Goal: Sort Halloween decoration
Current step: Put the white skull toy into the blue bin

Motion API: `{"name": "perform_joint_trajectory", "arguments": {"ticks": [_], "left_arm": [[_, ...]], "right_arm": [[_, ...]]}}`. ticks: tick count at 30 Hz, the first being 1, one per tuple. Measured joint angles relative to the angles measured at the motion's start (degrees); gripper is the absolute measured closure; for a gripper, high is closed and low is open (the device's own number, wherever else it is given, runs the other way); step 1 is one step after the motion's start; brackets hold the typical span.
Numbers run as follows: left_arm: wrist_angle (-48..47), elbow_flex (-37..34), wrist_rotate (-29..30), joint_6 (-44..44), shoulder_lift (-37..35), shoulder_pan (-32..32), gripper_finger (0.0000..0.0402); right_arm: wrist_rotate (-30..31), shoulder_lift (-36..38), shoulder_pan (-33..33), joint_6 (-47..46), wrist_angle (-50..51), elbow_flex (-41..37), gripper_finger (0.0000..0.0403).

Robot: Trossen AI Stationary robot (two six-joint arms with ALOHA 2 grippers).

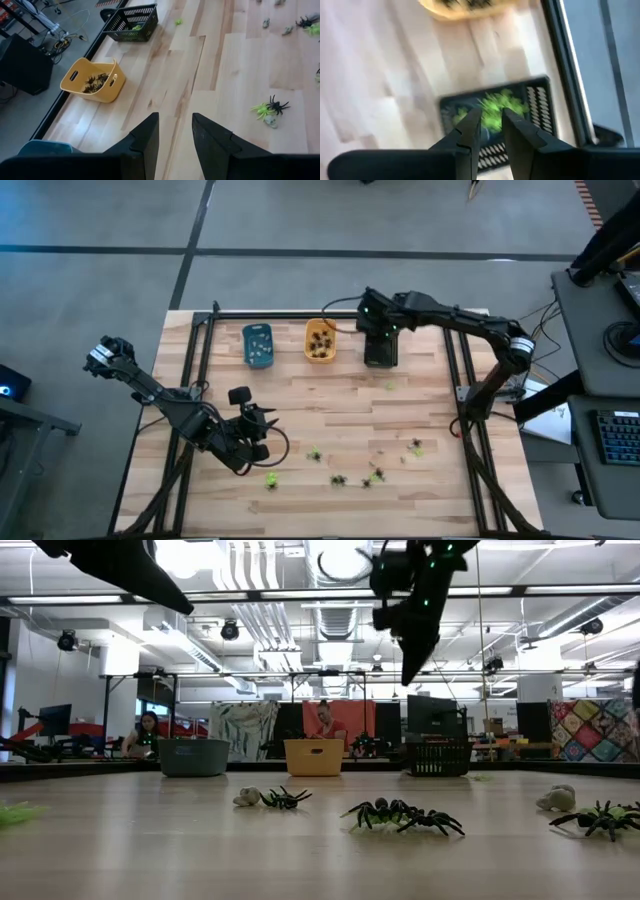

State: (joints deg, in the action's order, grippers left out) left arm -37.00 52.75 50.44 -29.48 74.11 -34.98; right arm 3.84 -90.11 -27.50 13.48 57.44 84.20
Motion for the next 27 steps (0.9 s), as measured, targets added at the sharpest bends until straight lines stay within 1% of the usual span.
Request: {"name": "perform_joint_trajectory", "arguments": {"ticks": [5,12,17,19,24,27], "left_arm": [[1.0,0.0,0.0,0.0,0.0,0.0,0.0300],[3.5,0.0,-0.1,-1.0,0.0,0.0,0.0300],[7.3,0.0,-3.4,-1.1,0.7,-0.3,0.0290],[8.3,0.0,-3.5,-1.2,1.7,-0.8,0.0281],[8.7,0.0,-3.5,-1.5,5.9,-2.8,0.0248],[10.1,0.0,-3.5,-1.5,9.1,-4.5,0.0229]], "right_arm": [[-1.2,5.8,5.7,-2.2,-6.4,-5.9,0.0332],[-1.2,14.7,13.6,-6.8,-18.4,-18.0,0.0339],[-0.7,19.8,19.9,-10.1,-29.6,-27.2,0.0338],[1.0,20.7,22.8,-11.5,-33.3,-29.9,0.0338],[10.4,20.7,30.1,-15.1,-35.7,-33.5,0.0337],[11.8,20.7,33.4,-18.3,-37.1,-35.1,0.0338]]}}
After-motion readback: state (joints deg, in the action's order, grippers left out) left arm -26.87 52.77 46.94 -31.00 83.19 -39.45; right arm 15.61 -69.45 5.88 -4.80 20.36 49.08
